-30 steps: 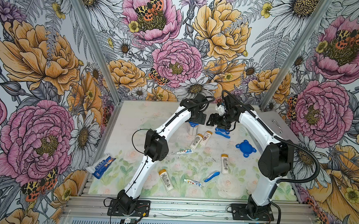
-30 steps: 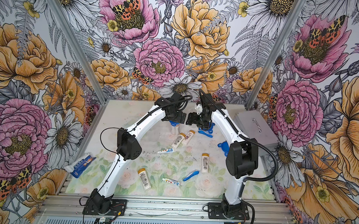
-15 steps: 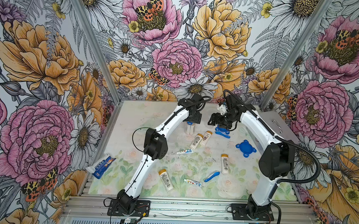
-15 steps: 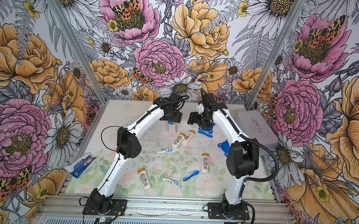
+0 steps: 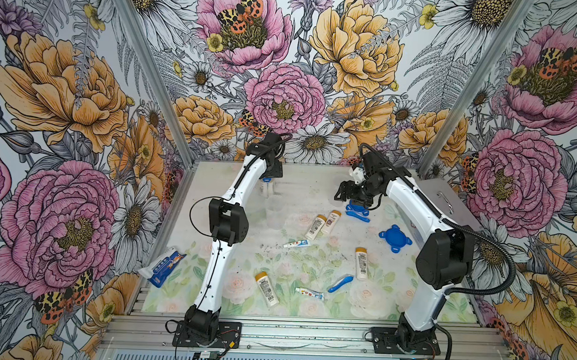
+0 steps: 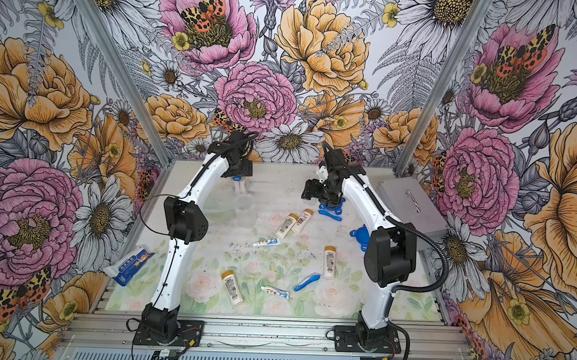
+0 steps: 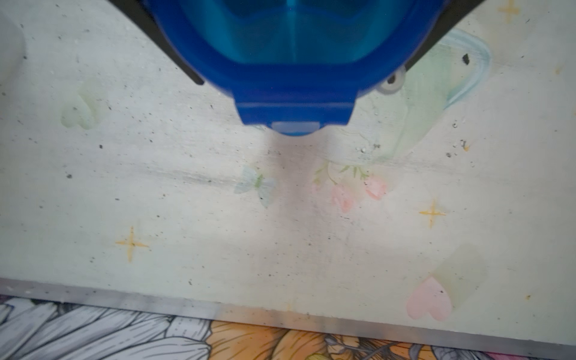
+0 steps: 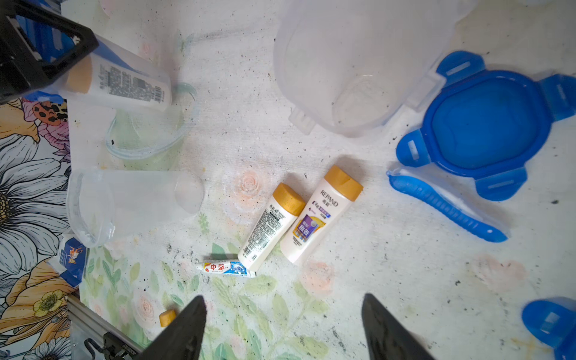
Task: Pack away toiletry kits
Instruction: Place the container at the center of the board.
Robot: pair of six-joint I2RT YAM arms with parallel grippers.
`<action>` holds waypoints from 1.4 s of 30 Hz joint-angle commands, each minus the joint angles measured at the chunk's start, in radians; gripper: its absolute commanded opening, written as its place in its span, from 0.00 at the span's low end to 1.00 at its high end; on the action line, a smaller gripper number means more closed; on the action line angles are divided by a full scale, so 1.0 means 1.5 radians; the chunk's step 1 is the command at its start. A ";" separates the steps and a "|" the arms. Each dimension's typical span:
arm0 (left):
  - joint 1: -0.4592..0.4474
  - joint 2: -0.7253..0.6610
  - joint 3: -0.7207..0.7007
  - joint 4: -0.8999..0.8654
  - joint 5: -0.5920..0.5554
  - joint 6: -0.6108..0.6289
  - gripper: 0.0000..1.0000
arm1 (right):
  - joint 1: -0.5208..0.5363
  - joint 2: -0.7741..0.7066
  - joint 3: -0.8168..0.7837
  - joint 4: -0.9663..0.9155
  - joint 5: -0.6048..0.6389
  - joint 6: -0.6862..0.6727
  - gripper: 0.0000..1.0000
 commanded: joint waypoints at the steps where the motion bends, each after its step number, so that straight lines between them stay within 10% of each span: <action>1: -0.018 -0.010 -0.006 0.037 -0.017 -0.002 0.71 | -0.004 -0.026 0.013 0.009 0.017 -0.001 0.78; 10: -0.016 -0.015 -0.024 0.042 -0.012 -0.008 0.98 | -0.003 -0.027 0.019 0.011 0.021 0.000 0.78; 42: -0.137 -0.333 -0.272 0.034 0.131 0.026 0.99 | 0.044 -0.175 -0.336 0.011 0.114 0.079 0.78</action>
